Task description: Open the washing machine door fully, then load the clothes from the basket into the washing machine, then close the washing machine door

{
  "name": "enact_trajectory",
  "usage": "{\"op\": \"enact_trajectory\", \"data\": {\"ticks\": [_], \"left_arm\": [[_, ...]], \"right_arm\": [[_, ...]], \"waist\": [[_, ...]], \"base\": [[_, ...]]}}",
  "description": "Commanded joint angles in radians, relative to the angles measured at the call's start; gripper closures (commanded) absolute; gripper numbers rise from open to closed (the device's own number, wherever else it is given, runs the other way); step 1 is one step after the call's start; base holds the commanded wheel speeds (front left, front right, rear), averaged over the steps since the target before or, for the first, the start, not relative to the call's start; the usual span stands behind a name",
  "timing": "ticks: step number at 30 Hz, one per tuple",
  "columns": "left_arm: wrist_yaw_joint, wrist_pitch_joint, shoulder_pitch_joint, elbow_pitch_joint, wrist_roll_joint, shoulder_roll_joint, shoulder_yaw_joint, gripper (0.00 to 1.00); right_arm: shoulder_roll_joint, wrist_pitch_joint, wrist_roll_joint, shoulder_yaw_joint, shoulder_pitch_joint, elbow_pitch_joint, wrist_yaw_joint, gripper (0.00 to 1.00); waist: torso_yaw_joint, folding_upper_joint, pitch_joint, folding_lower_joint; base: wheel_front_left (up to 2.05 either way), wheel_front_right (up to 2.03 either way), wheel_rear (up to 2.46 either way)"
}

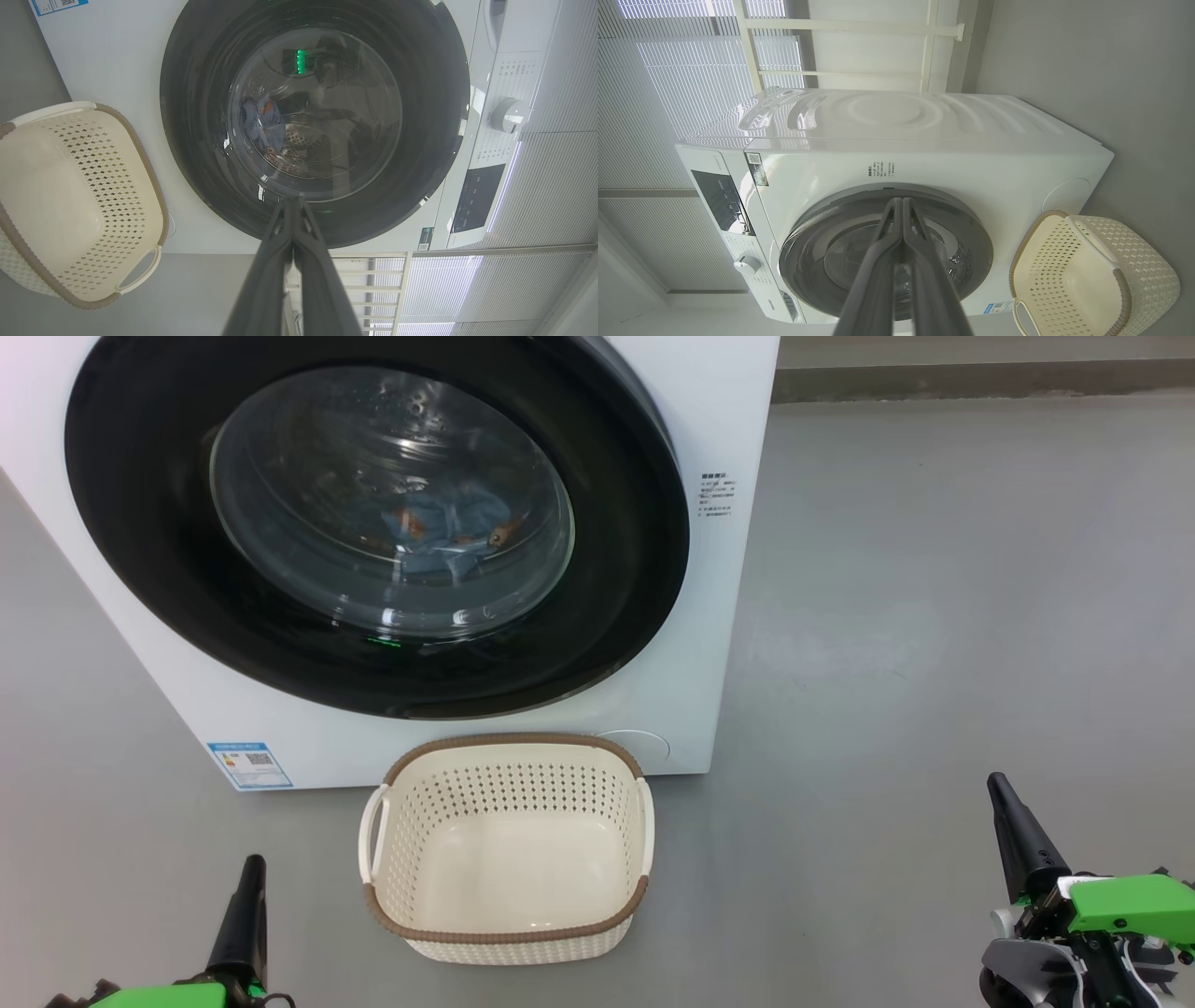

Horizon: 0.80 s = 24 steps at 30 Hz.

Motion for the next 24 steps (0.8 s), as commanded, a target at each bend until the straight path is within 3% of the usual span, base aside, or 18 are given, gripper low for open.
{"op": "enact_trajectory", "data": {"ticks": [1,24], "left_arm": [[-0.002,0.007,-0.037,-0.03,-0.007,0.009,0.034,1.0],[-0.002,0.007,-0.037,-0.029,-0.007,0.009,0.034,1.0]], "right_arm": [[-0.008,0.005,0.002,0.013,-0.026,-0.03,0.0,1.0],[-0.006,0.007,0.0,0.01,-0.026,-0.03,0.0,1.0]], "waist": [[0.0,0.0,0.0,0.0],[0.0,0.0,0.0,0.0]], "base": [[0.0,0.0,0.0],[0.0,0.0,0.0]]}}
